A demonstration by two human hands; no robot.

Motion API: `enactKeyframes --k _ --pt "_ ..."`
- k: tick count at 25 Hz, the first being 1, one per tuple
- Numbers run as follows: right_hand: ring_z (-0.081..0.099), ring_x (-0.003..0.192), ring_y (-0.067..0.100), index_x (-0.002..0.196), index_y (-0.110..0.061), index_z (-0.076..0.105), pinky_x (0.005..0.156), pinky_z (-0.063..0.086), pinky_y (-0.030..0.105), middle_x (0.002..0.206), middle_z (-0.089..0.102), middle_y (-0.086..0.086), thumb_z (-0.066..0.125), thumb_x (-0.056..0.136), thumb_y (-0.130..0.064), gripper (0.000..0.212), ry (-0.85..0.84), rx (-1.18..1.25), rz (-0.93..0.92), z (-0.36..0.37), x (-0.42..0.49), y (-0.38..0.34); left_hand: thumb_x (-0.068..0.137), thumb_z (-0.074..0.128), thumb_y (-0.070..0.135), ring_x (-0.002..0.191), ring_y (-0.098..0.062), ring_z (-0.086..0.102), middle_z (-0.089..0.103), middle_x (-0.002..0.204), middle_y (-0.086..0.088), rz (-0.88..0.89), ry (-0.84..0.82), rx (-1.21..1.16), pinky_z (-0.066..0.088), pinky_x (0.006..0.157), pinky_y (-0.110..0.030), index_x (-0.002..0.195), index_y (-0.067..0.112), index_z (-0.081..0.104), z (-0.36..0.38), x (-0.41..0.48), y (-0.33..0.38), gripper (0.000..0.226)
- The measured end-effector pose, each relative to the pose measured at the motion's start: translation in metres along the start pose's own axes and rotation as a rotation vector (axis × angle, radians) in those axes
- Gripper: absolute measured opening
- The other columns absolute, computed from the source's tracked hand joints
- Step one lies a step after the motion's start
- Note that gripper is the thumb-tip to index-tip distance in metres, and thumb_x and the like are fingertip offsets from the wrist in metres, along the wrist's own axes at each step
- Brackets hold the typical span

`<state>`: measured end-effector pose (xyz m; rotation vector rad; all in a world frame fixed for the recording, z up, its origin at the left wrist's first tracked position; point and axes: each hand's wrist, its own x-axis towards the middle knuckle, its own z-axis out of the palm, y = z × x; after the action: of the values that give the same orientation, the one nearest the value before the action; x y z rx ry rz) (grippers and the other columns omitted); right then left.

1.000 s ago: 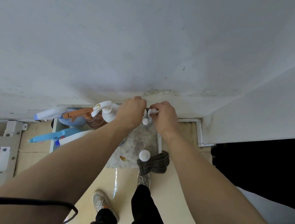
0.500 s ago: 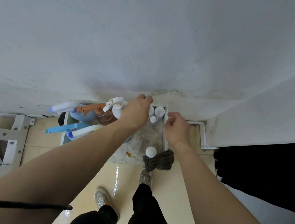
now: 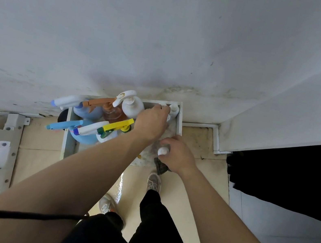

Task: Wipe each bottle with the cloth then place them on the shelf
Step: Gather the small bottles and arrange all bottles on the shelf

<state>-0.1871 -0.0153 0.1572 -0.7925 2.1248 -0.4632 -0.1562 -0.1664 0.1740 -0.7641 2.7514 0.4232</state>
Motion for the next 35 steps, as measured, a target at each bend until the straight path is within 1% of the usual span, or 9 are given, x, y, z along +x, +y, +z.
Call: enactKeyframes --k 5,10,16,19,22,26,30,32,35 --pt "0.064 0.093 0.023 0.100 -0.018 0.072 0.074 0.052 0.034 0.104 0.066 0.002 0.068 0.086 -0.025 0.016 0.112 -0.122 -0.069 -0.001 0.001 -0.001 0.099 0.054 0.028 0.094 -0.037 0.064 0.060 0.116 -0.012 0.016 -0.022 0.031 0.041 0.062 -0.037 0.127 0.012 0.054 0.002 0.006 0.000 0.032" --pt "0.065 0.083 0.021 0.081 -0.021 0.067 0.067 0.049 0.032 0.088 0.069 -0.001 0.066 0.088 -0.022 0.007 0.181 -0.037 0.014 -0.036 0.014 -0.007 0.096 0.054 0.013 0.090 -0.032 0.067 0.067 0.103 -0.011 0.030 -0.038 0.222 0.039 0.058 -0.036 0.104 0.010 0.060 -0.011 0.007 -0.002 0.011" --pt "0.063 0.085 0.031 0.100 -0.013 0.067 0.065 0.047 0.036 0.095 0.065 0.010 0.059 0.090 -0.013 0.013 0.243 -0.224 -0.046 -0.059 0.051 -0.026 0.095 0.053 0.009 0.094 -0.033 0.067 0.068 0.105 -0.014 -0.003 -0.057 0.174 0.042 0.061 -0.035 0.104 0.007 0.061 -0.016 0.007 -0.003 0.012" --pt "0.061 0.082 0.031 0.097 -0.011 0.060 0.068 0.052 0.041 0.091 0.061 0.010 0.058 0.088 -0.006 0.010 0.235 -0.295 -0.062 -0.059 0.055 -0.030 0.094 0.057 0.013 0.091 -0.034 0.066 0.068 0.102 -0.014 -0.037 -0.065 0.106 0.042 0.060 -0.035 0.101 0.007 0.062 -0.011 0.012 0.000 0.010" --pt "0.060 0.083 0.031 0.095 -0.012 0.057 0.062 0.045 0.039 0.086 0.053 0.006 0.059 0.087 -0.007 0.009 0.255 -0.297 -0.085 -0.054 0.057 -0.025 0.093 0.057 0.012 0.089 -0.032 0.065 0.067 0.101 -0.013 -0.060 -0.051 0.017 0.044 0.060 -0.036 0.100 0.008 0.060 -0.005 0.015 -0.001 0.009" --pt "0.060 0.093 0.030 0.116 -0.011 0.063 0.067 0.036 0.033 0.106 0.059 0.010 0.062 0.094 -0.017 0.023 0.293 -0.203 -0.063 -0.046 0.064 -0.013 0.094 0.052 0.013 0.088 -0.034 0.064 0.066 0.101 -0.018 -0.124 -0.025 -0.112 0.040 0.061 -0.037 0.107 0.004 0.054 0.008 0.015 -0.003 0.016" --pt "0.059 0.085 0.028 0.109 -0.010 0.062 0.067 0.042 0.034 0.098 0.052 0.005 0.066 0.092 -0.021 0.021 0.302 -0.016 0.005 -0.036 0.069 -0.006 0.096 0.056 0.024 0.095 -0.036 0.064 0.067 0.105 -0.018 -0.263 -0.014 -0.241 0.045 0.067 -0.038 0.117 0.002 0.050 0.018 0.015 -0.001 0.031" --pt "0.058 0.083 0.027 0.106 -0.010 0.062 0.068 0.045 0.035 0.098 0.054 0.006 0.067 0.091 -0.021 0.020 0.302 0.070 0.029 -0.033 0.071 -0.007 0.094 0.059 0.027 0.096 -0.035 0.064 0.068 0.104 -0.017 -0.303 -0.012 -0.284 0.048 0.071 -0.039 0.113 0.002 0.057 0.017 0.018 -0.002 0.031" --pt "0.058 0.084 0.028 0.108 -0.010 0.065 0.072 0.051 0.040 0.096 0.058 0.010 0.063 0.092 -0.016 0.017 0.341 0.072 -0.030 -0.031 0.070 -0.010 0.092 0.061 0.027 0.088 -0.033 0.065 0.070 0.094 -0.016 -0.298 -0.022 -0.291 0.045 0.064 -0.037 0.096 0.005 0.068 0.016 0.024 -0.005 0.024"
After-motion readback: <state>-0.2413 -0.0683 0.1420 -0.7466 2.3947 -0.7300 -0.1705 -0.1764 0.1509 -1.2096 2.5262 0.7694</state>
